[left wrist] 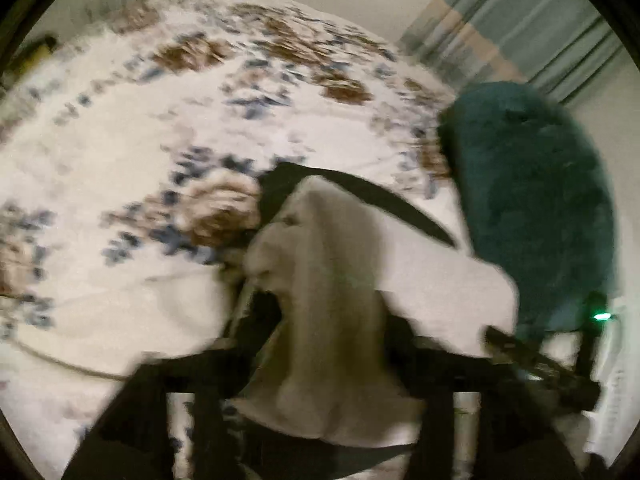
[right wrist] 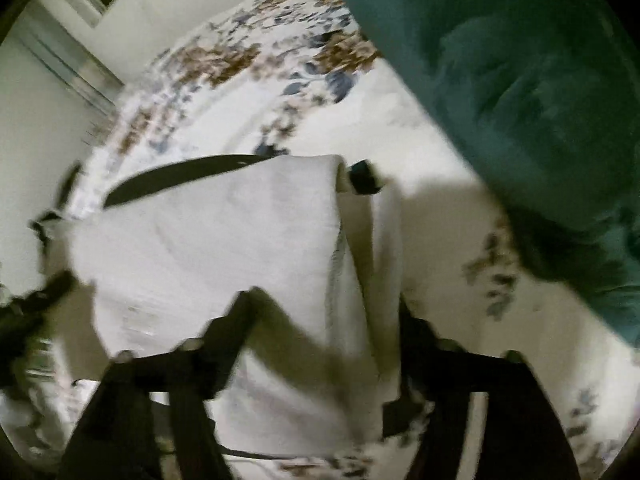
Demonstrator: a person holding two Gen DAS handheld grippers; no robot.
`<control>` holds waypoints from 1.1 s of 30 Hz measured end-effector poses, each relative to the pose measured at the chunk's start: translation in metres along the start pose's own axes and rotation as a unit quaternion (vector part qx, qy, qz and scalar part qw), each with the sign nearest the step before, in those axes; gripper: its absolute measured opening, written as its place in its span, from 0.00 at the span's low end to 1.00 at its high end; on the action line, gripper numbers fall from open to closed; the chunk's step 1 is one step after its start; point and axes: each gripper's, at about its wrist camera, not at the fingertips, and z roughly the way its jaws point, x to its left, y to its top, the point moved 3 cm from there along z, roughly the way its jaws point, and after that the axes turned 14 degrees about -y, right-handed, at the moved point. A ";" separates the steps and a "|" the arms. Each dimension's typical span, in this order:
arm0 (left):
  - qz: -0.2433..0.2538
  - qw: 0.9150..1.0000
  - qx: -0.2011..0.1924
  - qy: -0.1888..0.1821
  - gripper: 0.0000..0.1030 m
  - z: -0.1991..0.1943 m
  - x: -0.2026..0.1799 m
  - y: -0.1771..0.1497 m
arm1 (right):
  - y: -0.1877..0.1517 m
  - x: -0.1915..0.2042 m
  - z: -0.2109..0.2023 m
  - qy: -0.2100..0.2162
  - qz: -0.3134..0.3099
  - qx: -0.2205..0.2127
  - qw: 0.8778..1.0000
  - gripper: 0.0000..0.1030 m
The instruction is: Fold small clothes
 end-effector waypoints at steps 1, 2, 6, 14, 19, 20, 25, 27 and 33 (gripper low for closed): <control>0.012 1.000 -0.008 0.023 0.87 -0.004 -0.004 -0.002 | -0.001 0.001 -0.003 -0.019 -0.007 -0.007 1.000 0.84; 0.024 0.999 -0.018 0.038 0.87 -0.009 -0.008 -0.006 | -0.005 0.002 -0.008 -0.032 -0.013 -0.013 0.999 0.90; 0.051 0.995 -0.030 0.082 0.89 -0.015 -0.020 -0.022 | -0.026 0.008 -0.021 -0.078 -0.033 -0.024 0.996 0.99; 0.100 0.984 -0.031 0.145 0.99 -0.021 -0.041 -0.054 | -0.066 0.003 -0.056 -0.109 -0.025 -0.039 0.993 1.00; 0.109 0.981 -0.034 0.155 1.00 -0.050 -0.063 -0.068 | -0.086 -0.004 -0.112 -0.127 -0.026 -0.068 0.989 1.00; 0.112 0.981 -0.033 0.157 1.00 -0.058 -0.071 -0.073 | -0.090 -0.006 -0.124 -0.130 -0.025 -0.073 0.988 1.00; 0.129 0.978 -0.038 0.161 1.00 -0.103 -0.110 -0.094 | -0.113 -0.015 -0.208 -0.150 -0.022 -0.116 0.982 1.00; 0.140 0.977 -0.041 0.158 1.00 -0.124 -0.129 -0.105 | -0.125 -0.020 -0.248 -0.156 -0.019 -0.134 0.979 1.00; 0.166 0.972 -0.058 0.154 1.00 -0.200 -0.181 -0.139 | -0.164 -0.033 -0.359 -0.169 -0.010 -0.178 0.969 1.00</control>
